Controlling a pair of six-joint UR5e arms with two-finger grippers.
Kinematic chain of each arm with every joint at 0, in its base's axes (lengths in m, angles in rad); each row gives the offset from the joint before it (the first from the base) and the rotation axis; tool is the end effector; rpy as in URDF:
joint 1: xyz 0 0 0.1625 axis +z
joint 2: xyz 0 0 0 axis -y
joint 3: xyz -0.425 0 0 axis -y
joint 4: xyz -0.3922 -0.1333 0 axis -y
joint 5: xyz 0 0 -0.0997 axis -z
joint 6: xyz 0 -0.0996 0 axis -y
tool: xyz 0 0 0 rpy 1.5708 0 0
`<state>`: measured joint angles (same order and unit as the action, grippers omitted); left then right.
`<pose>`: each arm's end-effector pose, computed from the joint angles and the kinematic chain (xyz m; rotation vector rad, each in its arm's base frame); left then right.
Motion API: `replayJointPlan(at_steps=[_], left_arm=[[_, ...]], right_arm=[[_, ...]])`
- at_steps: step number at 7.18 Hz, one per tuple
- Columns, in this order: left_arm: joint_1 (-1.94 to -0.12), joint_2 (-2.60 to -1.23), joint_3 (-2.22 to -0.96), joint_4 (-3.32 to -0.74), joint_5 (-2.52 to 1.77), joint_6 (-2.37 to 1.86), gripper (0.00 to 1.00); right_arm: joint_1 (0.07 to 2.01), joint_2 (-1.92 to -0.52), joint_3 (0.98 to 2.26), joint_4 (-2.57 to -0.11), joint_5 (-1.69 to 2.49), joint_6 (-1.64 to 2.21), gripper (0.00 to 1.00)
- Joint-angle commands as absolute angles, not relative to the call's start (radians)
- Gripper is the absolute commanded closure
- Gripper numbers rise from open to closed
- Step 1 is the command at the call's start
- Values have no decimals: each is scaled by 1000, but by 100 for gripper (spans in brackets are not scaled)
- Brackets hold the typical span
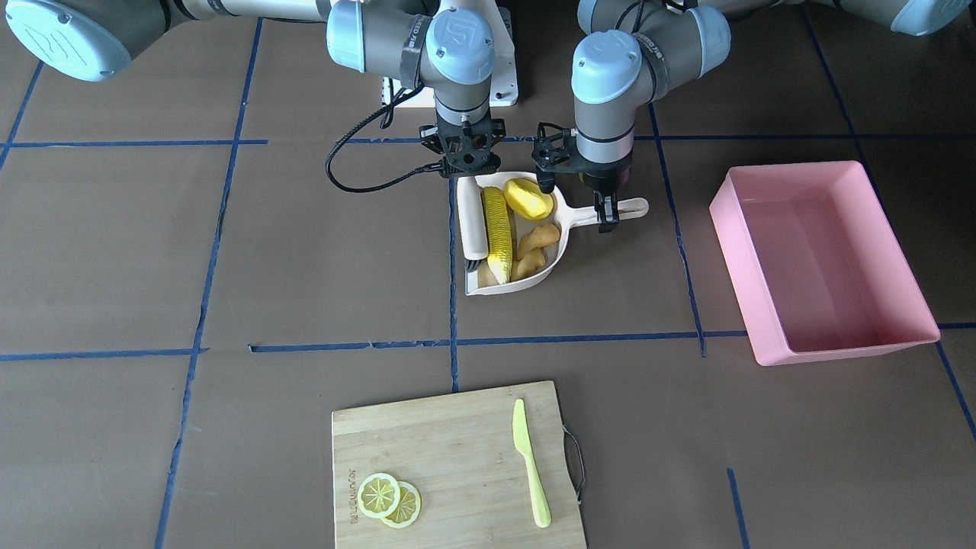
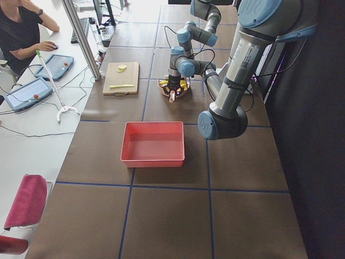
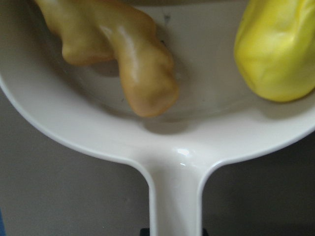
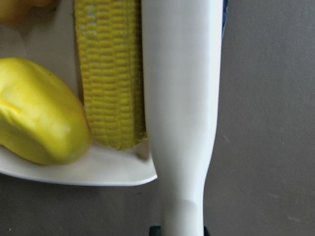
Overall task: Sweep and dump trash into bin
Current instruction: 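Sweep the ginger, squash and corn into the dustpan with the right gripper's brush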
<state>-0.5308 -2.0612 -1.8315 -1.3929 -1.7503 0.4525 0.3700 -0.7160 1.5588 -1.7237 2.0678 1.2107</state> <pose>0.4794 -0.4154 0.2980 0.5482 0.3672 1.4953 -0.6349 -0.3383 0.1528 -0.2044 -0.8011 -0.1620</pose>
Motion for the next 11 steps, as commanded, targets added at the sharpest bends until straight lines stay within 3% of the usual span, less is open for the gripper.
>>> replayJointPlan(at_steps=[1, 8, 11], left_arm=[[-531, -2062, -1833, -1397, -1756, 454, 100], [-541, -2046, -1833, -1471, -1858, 428, 100], [-548, -2045, -1818, -1523, -1917, 407, 100]], right_arm=[[370, -710, 1563, -1712, 2069, 1216, 100], [425, -723, 1595, -1721, 2072, 1215, 100], [443, -733, 1666, -1745, 2077, 1213, 100]])
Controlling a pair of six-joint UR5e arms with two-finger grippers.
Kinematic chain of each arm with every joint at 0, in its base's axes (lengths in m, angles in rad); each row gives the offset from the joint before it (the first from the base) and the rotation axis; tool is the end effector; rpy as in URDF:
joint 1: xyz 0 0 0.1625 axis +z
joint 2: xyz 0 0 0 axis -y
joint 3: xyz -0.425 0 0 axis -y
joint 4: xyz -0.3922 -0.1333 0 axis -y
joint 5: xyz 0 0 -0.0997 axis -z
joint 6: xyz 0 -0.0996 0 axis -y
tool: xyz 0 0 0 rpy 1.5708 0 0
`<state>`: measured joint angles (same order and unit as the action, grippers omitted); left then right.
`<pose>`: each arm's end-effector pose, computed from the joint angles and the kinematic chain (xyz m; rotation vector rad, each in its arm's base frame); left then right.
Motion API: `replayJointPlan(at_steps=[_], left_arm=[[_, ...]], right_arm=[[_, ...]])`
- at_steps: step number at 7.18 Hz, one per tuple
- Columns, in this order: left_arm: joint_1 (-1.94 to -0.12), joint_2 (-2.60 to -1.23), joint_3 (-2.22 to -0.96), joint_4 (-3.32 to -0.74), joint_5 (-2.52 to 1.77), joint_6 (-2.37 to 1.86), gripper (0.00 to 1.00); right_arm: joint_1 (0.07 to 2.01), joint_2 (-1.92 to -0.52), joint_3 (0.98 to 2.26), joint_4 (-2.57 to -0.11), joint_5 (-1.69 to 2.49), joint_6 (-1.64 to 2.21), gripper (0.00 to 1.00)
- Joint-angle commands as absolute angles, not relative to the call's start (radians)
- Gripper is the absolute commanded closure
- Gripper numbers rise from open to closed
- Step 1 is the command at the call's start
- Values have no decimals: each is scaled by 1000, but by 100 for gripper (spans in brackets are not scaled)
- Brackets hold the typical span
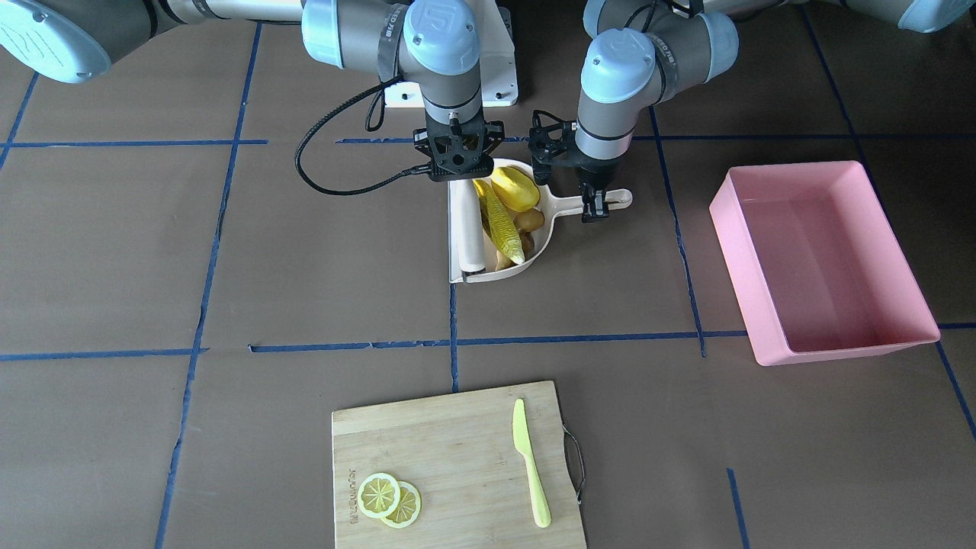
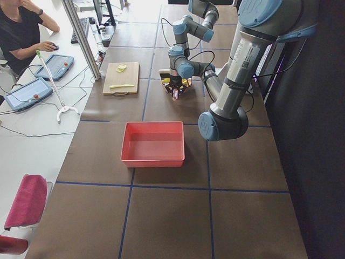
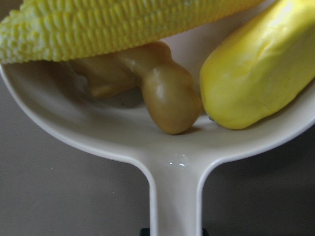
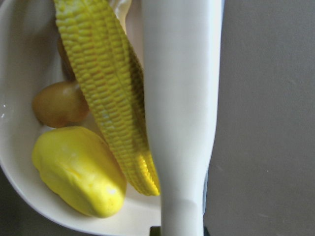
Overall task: Sweep and dump trash into bin
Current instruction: 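Sweep the ginger, squash and corn into the dustpan with the right gripper's brush, then lift the loaded dustpan toward the pink bin while the right gripper withdraws the brush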
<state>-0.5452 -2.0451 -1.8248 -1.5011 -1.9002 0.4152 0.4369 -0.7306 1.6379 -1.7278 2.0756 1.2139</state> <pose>0.4805 -0.4097 0.2930 0.5815 0.5503 1.4797 -0.5896 -0.3693 0.1329 -0.1594 -0.8619 -0.1145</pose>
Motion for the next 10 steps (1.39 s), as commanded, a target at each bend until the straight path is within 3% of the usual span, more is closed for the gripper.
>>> replayJointPlan(at_steps=[1, 6, 10], left_arm=[[-551, -2043, -1807, -1564, -1981, 393, 100], [-595, -2017, -1804, -1629, -2062, 390, 100], [-750, -2013, -1838, -1681, -2245, 357, 100]], right_arm=[[451, -742, 1716, -1793, 2079, 1213, 100], [529, -837, 1969, -1933, 2115, 1198, 100], [662, -959, 2051, -1934, 2148, 1193, 100]])
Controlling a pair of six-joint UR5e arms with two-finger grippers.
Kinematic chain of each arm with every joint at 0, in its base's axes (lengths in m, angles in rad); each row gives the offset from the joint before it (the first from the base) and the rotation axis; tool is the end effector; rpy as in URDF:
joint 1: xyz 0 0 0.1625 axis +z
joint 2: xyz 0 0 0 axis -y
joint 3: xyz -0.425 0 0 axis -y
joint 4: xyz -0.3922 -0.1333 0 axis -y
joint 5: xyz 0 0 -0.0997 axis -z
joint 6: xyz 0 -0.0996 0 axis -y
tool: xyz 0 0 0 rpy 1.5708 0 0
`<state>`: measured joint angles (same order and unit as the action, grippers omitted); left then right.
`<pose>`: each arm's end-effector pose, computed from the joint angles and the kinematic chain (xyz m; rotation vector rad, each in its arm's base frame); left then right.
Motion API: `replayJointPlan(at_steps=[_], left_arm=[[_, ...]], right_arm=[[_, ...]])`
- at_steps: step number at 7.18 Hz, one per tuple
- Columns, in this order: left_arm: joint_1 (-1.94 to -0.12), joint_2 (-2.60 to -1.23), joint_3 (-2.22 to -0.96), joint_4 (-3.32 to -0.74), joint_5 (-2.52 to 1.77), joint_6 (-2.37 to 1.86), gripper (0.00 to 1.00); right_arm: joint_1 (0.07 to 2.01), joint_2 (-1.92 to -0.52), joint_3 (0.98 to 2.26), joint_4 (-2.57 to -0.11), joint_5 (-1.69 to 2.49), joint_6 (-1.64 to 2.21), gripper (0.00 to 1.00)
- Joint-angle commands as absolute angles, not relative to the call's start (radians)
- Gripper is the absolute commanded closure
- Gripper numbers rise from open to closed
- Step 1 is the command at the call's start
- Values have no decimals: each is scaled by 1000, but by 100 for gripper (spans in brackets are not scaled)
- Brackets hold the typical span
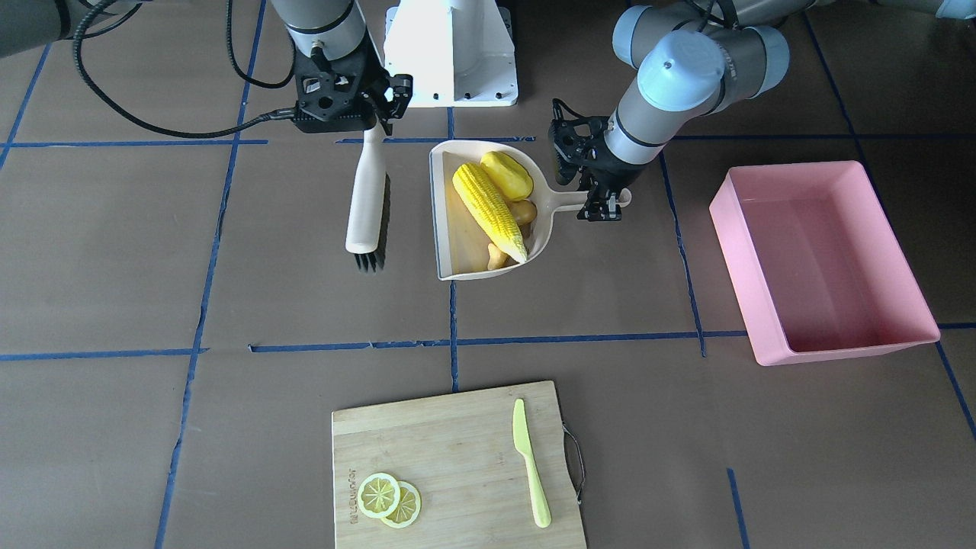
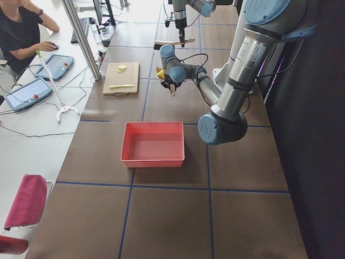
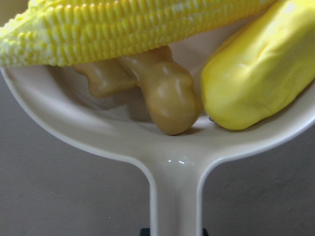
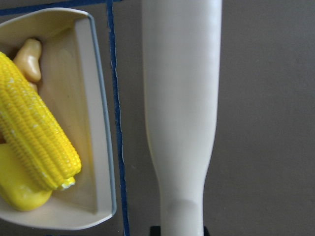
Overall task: Sweep and dump trash into bin
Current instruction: 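Lift the loaded dustpan toward the pink bin while the right gripper withdraws the brush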
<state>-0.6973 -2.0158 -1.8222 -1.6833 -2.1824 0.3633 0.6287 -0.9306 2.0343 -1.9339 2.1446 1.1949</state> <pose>0.4200 -0.4511 0.2787 0.6674 0.8250 1.3763 -0.4067 -0.3937 0.1476 -0.1327 -0.8924 0.0230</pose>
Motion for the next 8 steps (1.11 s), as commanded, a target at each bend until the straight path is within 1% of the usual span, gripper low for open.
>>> replayJointPlan(at_steps=[1, 2, 3, 5, 6, 8], left_arm=[[-797, -1973, -1877, -1678, -2316, 359, 100], [-837, -1921, -1932, -1675, -2330, 364, 100], [-862, -1870, -1989, -1651, -2330, 365, 100], [-935, -1809, -2118, -1478, -2330, 459, 100], [-980, -1787, -2161, -1407, -2332, 500, 100], [-1070, -1717, -2189, -1405, -2380, 547, 100]], right_arm=[[695, -978, 2066, -1936, 2154, 1165, 100], [740, -1018, 2098, -1975, 2187, 1084, 100], [788, -1020, 2120, -2058, 2195, 963, 100], [866, -1073, 2131, -2131, 2195, 769, 100], [899, -1116, 2140, -2131, 2195, 677, 100], [961, -1163, 2131, -2132, 2197, 553, 100]])
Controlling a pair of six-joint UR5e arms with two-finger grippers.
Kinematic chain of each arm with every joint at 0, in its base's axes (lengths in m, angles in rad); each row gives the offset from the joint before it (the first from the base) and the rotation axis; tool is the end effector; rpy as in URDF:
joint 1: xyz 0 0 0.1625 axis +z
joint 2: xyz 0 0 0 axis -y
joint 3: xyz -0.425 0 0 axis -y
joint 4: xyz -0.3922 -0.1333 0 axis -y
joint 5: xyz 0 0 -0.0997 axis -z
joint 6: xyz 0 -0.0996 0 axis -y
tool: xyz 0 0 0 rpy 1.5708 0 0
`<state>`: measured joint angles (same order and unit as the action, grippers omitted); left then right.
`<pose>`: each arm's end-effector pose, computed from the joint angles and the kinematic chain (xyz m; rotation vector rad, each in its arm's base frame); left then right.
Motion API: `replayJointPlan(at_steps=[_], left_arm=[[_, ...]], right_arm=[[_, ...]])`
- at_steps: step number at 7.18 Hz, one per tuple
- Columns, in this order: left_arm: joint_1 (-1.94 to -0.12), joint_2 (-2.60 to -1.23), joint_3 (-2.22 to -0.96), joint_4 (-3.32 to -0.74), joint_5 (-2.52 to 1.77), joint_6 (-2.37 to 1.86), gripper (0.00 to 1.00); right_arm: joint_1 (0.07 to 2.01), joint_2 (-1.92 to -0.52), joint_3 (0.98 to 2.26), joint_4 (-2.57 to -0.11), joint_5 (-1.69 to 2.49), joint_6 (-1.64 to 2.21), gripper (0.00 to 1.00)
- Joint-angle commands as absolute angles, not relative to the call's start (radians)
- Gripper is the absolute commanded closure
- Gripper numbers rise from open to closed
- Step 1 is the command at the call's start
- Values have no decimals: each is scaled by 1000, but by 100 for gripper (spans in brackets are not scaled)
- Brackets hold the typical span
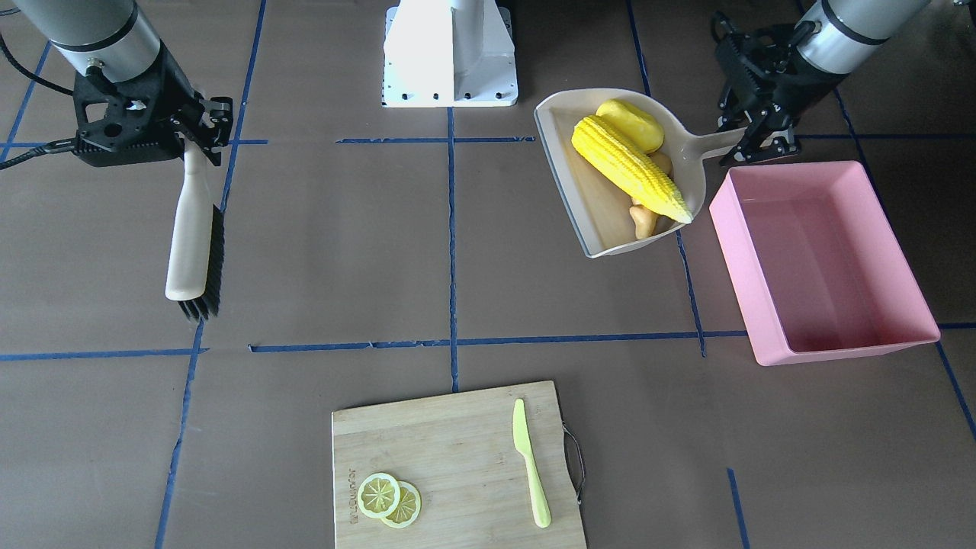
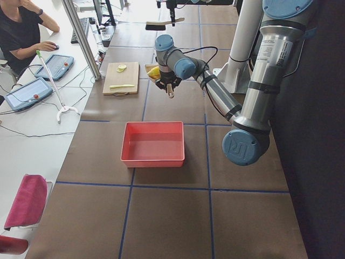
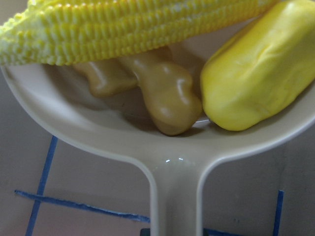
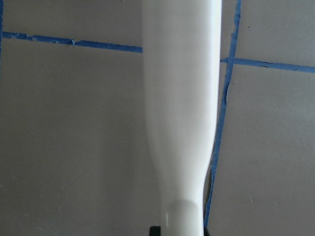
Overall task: Sweep and dump trash into bin
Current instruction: 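Lift the loaded dustpan toward the pink bin while the right gripper withdraws the brush, then tip the dustpan over the pink bin with the left gripper to dump the vegetables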
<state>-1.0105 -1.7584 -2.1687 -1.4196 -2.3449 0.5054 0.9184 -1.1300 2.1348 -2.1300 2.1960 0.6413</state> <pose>0.2007 -0.4397 0.3010 0.6216 0.8169 1.2224 -0.2539 -0.4559 0.2457 -0.0266 -0.7503 -0.1498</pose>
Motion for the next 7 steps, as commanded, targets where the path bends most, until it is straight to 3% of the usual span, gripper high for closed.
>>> replayJointPlan(at_steps=[1, 7], left_arm=[[-1127, -1671, -2187, -1404, -2434, 602, 100], [-1408, -1485, -2091, -1414, -2505, 634, 100]], right_arm=[[995, -1196, 2129, -2132, 2197, 487, 100], [1167, -1290, 2025, -2125, 2200, 174, 100]])
